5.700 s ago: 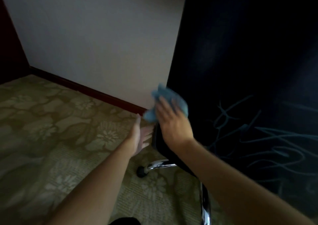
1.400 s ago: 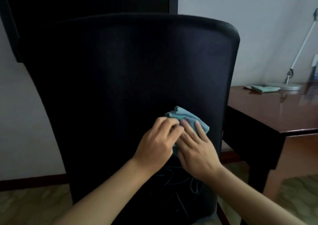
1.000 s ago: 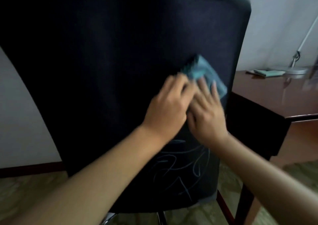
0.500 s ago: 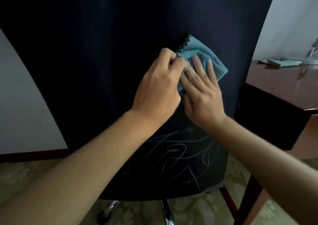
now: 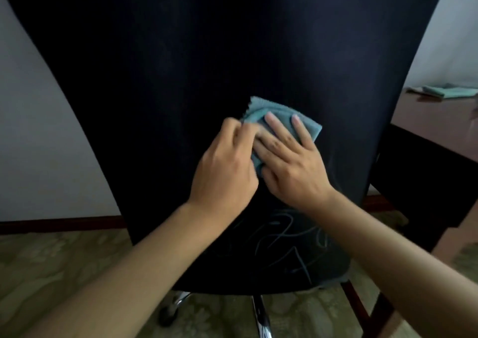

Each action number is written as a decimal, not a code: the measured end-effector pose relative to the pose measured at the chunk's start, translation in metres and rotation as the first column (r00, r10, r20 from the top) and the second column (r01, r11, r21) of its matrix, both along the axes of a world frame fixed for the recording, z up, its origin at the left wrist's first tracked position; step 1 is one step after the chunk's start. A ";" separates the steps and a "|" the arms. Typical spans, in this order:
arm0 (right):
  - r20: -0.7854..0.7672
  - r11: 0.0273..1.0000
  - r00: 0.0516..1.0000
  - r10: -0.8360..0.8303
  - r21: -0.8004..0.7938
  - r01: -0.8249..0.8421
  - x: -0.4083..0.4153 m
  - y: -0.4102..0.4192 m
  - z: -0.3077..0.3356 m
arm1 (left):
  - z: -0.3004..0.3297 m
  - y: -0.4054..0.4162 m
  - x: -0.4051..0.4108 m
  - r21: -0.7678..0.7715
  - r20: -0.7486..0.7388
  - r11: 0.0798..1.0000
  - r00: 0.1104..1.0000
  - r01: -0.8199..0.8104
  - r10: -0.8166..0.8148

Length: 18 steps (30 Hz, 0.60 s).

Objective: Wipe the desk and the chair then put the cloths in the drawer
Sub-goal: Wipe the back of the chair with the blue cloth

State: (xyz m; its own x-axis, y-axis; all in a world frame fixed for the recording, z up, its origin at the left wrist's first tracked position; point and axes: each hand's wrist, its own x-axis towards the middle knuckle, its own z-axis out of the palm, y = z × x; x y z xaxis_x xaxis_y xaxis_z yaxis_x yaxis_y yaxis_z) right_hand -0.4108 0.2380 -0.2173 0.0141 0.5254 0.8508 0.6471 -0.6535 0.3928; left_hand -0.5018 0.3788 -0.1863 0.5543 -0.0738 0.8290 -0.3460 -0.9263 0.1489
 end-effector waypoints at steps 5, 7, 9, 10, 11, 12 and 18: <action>-0.144 0.994 0.988 -0.052 0.087 0.066 -0.009 -0.004 -0.064 | -0.033 -0.020 0.003 0.114 -0.088 0.991 0.993 -0.064 0.075; -0.227 0.989 0.963 -0.143 -0.069 0.131 -0.025 -0.022 -0.113 | -0.077 -0.024 -0.008 0.235 -0.246 0.972 0.968 0.004 0.055; -0.258 0.964 0.941 -0.219 -0.203 0.169 -0.037 -0.041 -0.132 | -0.102 -0.025 -0.014 0.321 -0.329 0.945 0.943 0.068 0.044; -0.262 0.961 0.937 -0.229 -0.211 0.176 -0.038 -0.047 -0.126 | -0.102 -0.026 -0.011 0.316 -0.330 0.945 0.944 0.089 0.022; -0.258 0.966 0.939 -0.228 -0.179 0.185 -0.035 -0.049 -0.112 | -0.094 -0.030 -0.006 0.284 -0.311 0.954 0.950 0.096 -0.003; -0.255 0.975 0.943 -0.216 -0.107 0.194 -0.030 -0.049 -0.093 | -0.080 -0.036 -0.002 0.256 -0.284 0.962 0.959 0.096 -0.020; -0.260 0.897 0.963 -0.067 0.407 0.172 0.008 -0.057 0.013 | 0.064 -0.098 0.034 0.272 -0.003 0.960 0.998 0.062 -0.064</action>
State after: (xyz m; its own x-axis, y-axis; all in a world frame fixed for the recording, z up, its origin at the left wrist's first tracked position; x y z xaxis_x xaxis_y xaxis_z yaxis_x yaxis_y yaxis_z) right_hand -0.4028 0.1814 -0.2043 0.2795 0.0990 0.9550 0.5918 -0.8010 -0.0902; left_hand -0.4675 0.2809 -0.1221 0.5370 -0.3314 0.7758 -0.4050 -0.9080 -0.1076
